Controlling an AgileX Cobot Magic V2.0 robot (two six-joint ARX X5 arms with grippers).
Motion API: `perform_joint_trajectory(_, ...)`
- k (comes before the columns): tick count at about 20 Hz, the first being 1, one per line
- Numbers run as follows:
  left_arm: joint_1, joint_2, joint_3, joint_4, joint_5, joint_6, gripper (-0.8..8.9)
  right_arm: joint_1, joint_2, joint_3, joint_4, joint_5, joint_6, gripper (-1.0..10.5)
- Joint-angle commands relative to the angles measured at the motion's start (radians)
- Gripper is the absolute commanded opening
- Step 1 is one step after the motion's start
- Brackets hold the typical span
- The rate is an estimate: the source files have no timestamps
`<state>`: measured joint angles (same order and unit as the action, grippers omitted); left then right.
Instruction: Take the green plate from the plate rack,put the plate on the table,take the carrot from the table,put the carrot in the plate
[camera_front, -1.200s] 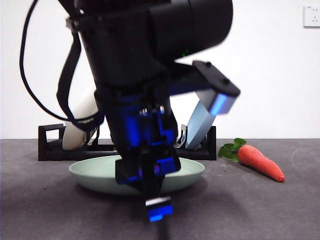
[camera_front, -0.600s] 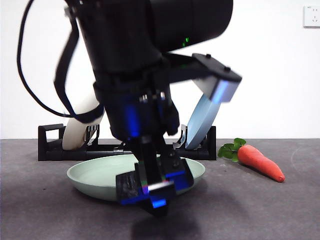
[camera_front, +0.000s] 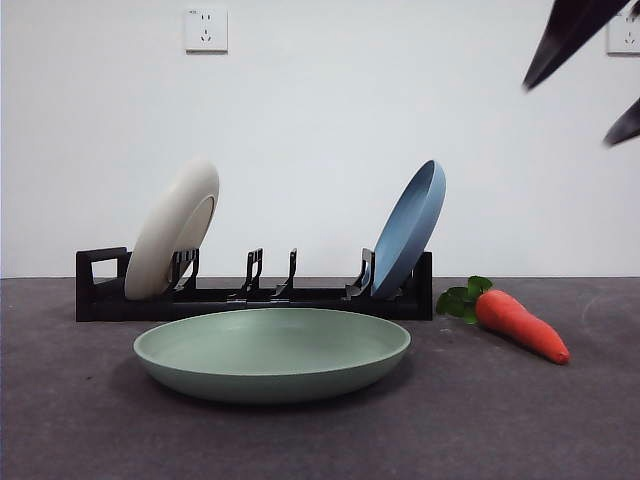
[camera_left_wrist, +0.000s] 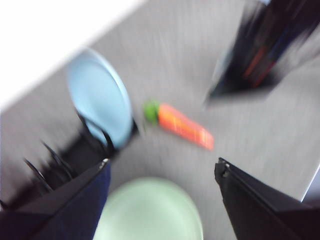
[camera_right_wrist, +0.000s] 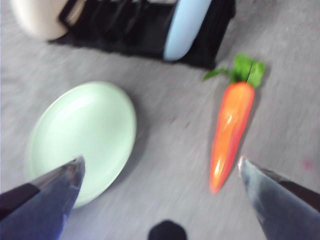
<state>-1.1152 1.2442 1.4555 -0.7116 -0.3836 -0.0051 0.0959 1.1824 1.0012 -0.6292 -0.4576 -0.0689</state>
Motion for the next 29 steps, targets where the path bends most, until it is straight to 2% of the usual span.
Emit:
perform_joint_trajectory(1, -0.002, -0.066, 0.051, -0.039, -0.001, -0.025, 3.50, 0.006, 0.117, 0.003, 0.101, 0.053, 0.019, 5.9)
perform_joint_trajectory(7, -0.002, -0.204, 0.078, -0.068, -0.001, -0.034, 3.50, 0.029, 0.389, 0.003, 0.322, 0.160, 0.019, 5.9)
perform_joint_trajectory(10, -0.002, -0.216, 0.078, -0.099, -0.003, -0.052, 3.50, 0.047, 0.483, 0.003, 0.412, 0.188, 0.019, 5.9)
perform_joint_trajectory(15, -0.002, -0.215, 0.078, -0.128, -0.003, -0.052, 3.50, 0.101, 0.588, 0.003, 0.521, 0.285, 0.019, 5.8)
perform_joint_trajectory(22, -0.002, -0.215, 0.078, -0.145, -0.005, -0.053, 3.50, 0.114, 0.624, 0.003, 0.546, 0.317, 0.035, 0.9)
perform_joint_trajectory(25, -0.002, -0.215, 0.078, -0.153, -0.006, -0.056, 3.50, 0.114, 0.624, 0.003, 0.546, 0.320, 0.057, -0.1)
perform_joint_trajectory(29, -0.002, -0.215, 0.078, -0.154, -0.006, -0.056, 3.50, 0.114, 0.615, 0.003, 0.536, 0.319, 0.083, -0.1)
